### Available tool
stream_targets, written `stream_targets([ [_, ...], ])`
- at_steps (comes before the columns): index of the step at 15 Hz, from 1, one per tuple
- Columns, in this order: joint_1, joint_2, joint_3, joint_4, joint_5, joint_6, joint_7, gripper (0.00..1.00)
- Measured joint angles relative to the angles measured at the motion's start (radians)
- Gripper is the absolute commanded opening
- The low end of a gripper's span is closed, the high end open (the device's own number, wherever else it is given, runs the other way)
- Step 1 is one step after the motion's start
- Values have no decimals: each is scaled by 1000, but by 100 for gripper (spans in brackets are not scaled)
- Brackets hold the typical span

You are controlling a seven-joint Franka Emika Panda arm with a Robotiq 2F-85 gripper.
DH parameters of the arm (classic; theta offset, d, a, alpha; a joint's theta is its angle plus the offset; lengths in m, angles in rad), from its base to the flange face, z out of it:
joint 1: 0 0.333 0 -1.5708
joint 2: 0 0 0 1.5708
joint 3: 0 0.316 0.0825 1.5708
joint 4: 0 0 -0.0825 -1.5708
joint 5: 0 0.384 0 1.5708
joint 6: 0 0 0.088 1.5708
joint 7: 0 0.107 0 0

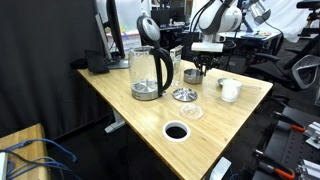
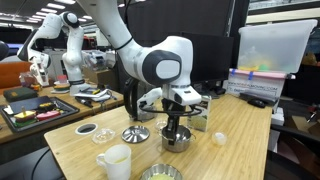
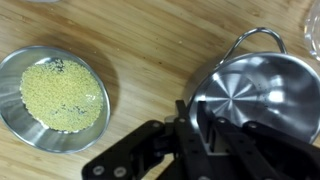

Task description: Move the silver pot to the back left corner of the desk

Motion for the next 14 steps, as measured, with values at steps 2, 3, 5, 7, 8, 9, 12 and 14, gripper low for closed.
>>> stream_targets([
  [2, 1, 0, -5, 1, 0, 0, 0, 0],
  [3, 1, -1, -7, 1, 0, 1, 0, 1],
  [5, 3, -3, -9, 1, 0, 1, 0, 1],
  [7, 4, -4, -10, 1, 0, 1, 0, 1],
  [8, 6, -5, -10, 0, 0, 2, 0, 1],
  [9, 7, -6, -11, -1, -1, 4, 0, 1],
  [12, 11, -21, -13, -10, -5, 8, 0, 1],
  [14, 15, -48, -22, -29, -21, 11, 0, 1],
])
